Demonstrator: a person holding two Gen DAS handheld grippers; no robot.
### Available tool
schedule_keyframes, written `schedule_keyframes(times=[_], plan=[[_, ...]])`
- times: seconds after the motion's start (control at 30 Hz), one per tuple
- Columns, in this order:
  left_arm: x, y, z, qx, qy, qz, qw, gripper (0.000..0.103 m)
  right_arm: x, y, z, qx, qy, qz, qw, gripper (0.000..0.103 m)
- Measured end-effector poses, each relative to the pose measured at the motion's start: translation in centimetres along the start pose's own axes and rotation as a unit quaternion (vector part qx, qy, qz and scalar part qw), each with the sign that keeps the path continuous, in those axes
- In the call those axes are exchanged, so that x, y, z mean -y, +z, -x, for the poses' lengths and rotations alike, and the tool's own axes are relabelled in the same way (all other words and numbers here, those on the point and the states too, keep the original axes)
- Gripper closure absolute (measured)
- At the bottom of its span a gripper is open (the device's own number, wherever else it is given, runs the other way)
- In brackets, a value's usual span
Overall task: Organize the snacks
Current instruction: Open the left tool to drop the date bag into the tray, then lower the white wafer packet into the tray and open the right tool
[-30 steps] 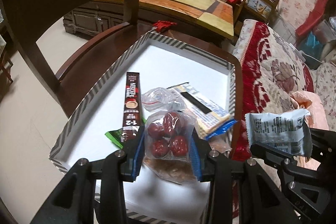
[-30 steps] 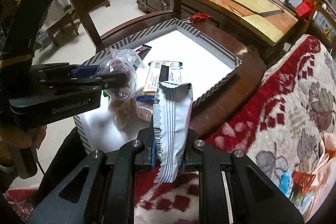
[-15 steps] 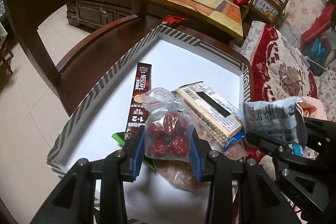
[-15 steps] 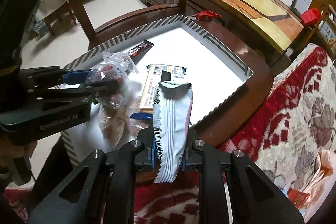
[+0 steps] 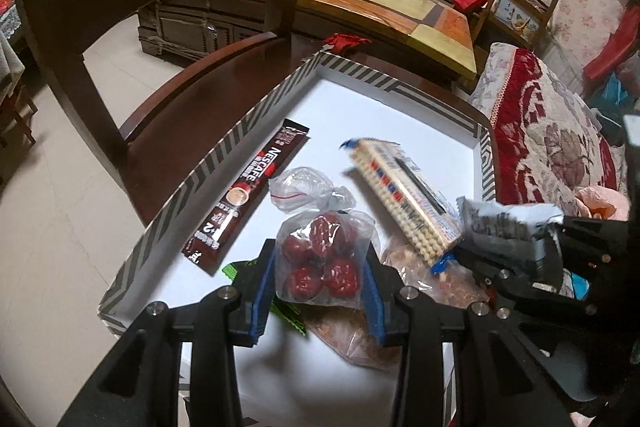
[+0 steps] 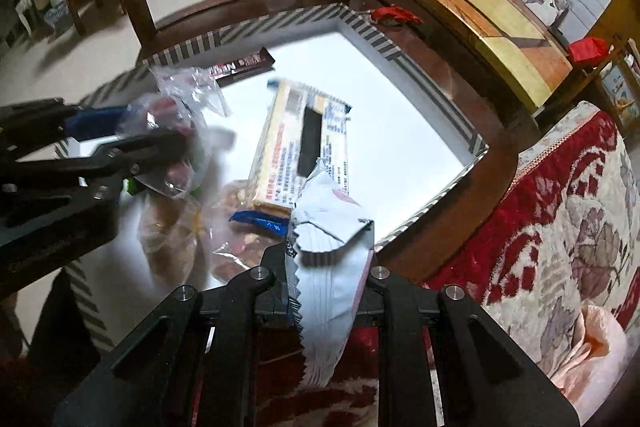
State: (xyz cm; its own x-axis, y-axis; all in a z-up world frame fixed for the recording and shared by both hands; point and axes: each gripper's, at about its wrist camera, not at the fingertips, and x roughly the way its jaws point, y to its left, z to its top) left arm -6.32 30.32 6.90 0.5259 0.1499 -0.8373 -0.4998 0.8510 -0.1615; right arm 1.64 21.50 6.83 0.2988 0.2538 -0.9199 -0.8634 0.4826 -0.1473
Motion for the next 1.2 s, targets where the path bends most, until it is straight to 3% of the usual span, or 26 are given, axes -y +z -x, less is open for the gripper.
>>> schedule_keyframes(times=[0.17,0.33,0.43,0.8,0.93,1.07,1.2], plan=[[-0.2,-0.1,0.7,0.011,0.006,0.005,0.9999,0.037,0.4,-0.3,-0.1,0.003,0.015,-0.022,1.0,0.087],[-0.2,-0.1,1.8,0.024,0.01,0.007,0.9997,0.027,0.1,-0.5,1.0,0.014,0.026,-0.022,0.999,0.072],[-0.3,-0.2,2.3,0.027,0.016,0.007,0.9995,0.022,0.0,-0.7,2.0,0.027,0.043,-0.027,0.998,0.071],[0.3,-0.8,3.5,0.034,0.026,0.003,0.9991,0.02,1.4,-3.1,4.5,0.052,0.104,-0.084,0.99,0.071],[0.7,-1.0,3.8,0.036,0.023,-0.001,0.9991,0.02,2.6,-3.8,4.5,0.047,0.108,-0.105,0.987,0.071],[0.7,-1.1,3.8,0.034,0.021,0.003,0.9992,0.02,3.8,-5.2,4.8,0.046,0.121,-0.103,0.986,0.047],[0.7,-1.3,3.4,0.026,0.018,0.007,0.9995,0.02,4.0,-7.3,3.6,0.032,0.122,-0.073,0.989,0.046]])
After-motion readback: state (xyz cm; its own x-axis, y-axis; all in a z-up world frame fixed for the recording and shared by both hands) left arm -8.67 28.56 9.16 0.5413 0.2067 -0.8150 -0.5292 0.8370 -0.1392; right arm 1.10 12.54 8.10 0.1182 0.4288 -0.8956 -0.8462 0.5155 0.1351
